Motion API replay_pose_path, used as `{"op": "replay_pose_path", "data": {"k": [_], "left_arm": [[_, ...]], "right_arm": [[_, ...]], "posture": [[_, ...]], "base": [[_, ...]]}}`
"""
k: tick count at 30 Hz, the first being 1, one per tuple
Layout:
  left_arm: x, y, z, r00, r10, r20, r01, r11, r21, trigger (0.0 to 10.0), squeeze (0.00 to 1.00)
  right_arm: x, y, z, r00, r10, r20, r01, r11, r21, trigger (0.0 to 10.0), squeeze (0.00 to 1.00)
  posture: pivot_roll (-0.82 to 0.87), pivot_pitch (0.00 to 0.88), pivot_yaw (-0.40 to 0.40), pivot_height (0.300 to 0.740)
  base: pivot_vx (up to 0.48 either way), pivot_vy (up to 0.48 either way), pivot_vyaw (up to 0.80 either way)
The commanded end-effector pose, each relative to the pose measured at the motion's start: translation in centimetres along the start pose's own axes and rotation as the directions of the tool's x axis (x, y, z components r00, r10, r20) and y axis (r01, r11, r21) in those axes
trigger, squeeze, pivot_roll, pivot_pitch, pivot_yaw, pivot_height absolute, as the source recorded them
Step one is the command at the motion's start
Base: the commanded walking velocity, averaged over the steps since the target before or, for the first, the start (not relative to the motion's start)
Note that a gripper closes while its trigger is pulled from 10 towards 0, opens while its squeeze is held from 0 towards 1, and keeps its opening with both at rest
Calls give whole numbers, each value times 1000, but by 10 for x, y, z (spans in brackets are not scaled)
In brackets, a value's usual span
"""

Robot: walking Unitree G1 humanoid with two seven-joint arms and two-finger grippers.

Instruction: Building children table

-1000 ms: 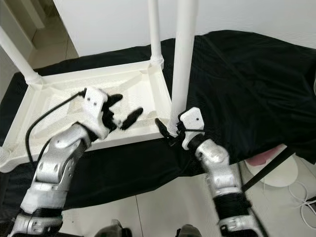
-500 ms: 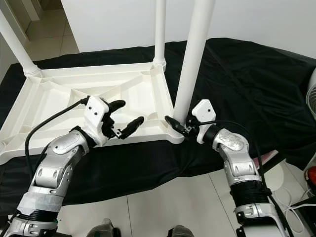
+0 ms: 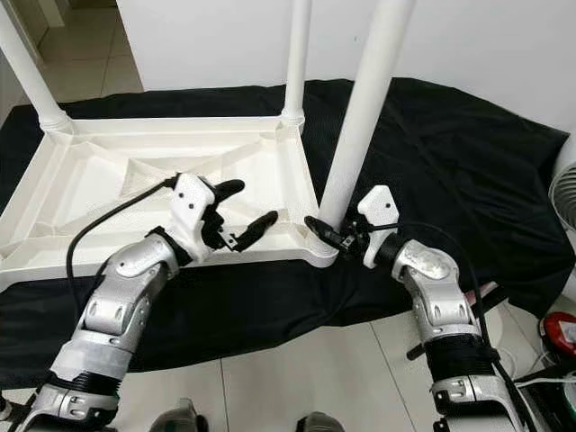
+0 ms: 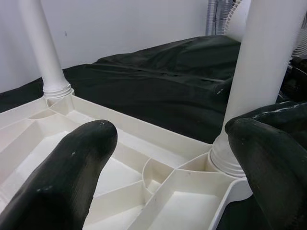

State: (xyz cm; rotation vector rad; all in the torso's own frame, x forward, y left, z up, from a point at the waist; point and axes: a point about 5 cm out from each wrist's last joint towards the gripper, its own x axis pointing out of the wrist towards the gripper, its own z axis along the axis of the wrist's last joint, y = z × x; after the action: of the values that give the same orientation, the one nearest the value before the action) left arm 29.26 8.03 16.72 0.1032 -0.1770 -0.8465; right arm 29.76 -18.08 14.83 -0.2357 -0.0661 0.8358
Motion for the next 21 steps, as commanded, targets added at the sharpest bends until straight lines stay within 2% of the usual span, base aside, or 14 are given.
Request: {"op": "replay_pose_path", "data": {"k": [1, 5, 8, 9, 11, 12, 17, 19, 20, 21], "left_arm": [[0, -1, -2, 1000, 10, 4, -10, 1000, -4, 10000, 0], [0, -3, -1, 1000, 2, 24, -2, 1000, -12, 10000, 0], [0, -4, -3, 1000, 2, 26, -2, 1000, -10, 10000, 0], [0, -4, -3, 1000, 2, 26, -2, 1000, -10, 10000, 0], [0, -5, -4, 1000, 2, 26, -2, 1000, -17, 10000, 0], [0, -5, -4, 1000, 2, 26, -2, 1000, -17, 10000, 0], [0, -7, -5, 1000, -2, 28, 3, 1000, -26, 10000, 0], [0, -7, -5, 1000, -1, 29, 2, 1000, -26, 10000, 0], [-1, -7, -5, 1000, 1, 29, -1, 1000, -27, 10000, 0], [-1, -7, -5, 1000, 1, 29, -1, 1000, -27, 10000, 0]], "right_arm": [[-4, 11, -18, 996, 36, -81, -31, 998, 60, 0, 0], [-6, 16, -22, 994, -76, -74, 86, 987, 137, 0, 0], [-3, 20, -25, 980, -175, -95, 189, 968, 167, 0, 0], [-3, 20, -25, 980, -175, -95, 189, 968, 167, 0, 0], [7, 28, -24, 951, -287, -112, 304, 932, 196, 0, 0], [7, 28, -24, 951, -287, -112, 304, 932, 196, 0, 0], [28, 47, -19, 831, -519, -203, 557, 786, 270, 0, 0], [30, 49, -17, 802, -558, -214, 597, 755, 271, 0, 0], [33, 51, -16, 767, -601, -225, 641, 717, 274, 0, 0], [33, 51, -16, 767, -601, -225, 641, 717, 274, 0, 0]], "posture": [[21, 0, -38, 740], [17, 0, -54, 740], [15, 0, -55, 740], [15, 0, -55, 740], [12, 0, -55, 740], [12, 0, -55, 740], [13, 0, -60, 740], [13, 0, -60, 740], [19, 0, -63, 740], [19, 0, -63, 740]], "base": [[0, 0, 0], [0, 0, 0], [0, 0, 0], [0, 0, 0], [0, 0, 0], [0, 0, 0], [0, 0, 0], [0, 0, 0], [0, 0, 0], [0, 0, 0]]}}
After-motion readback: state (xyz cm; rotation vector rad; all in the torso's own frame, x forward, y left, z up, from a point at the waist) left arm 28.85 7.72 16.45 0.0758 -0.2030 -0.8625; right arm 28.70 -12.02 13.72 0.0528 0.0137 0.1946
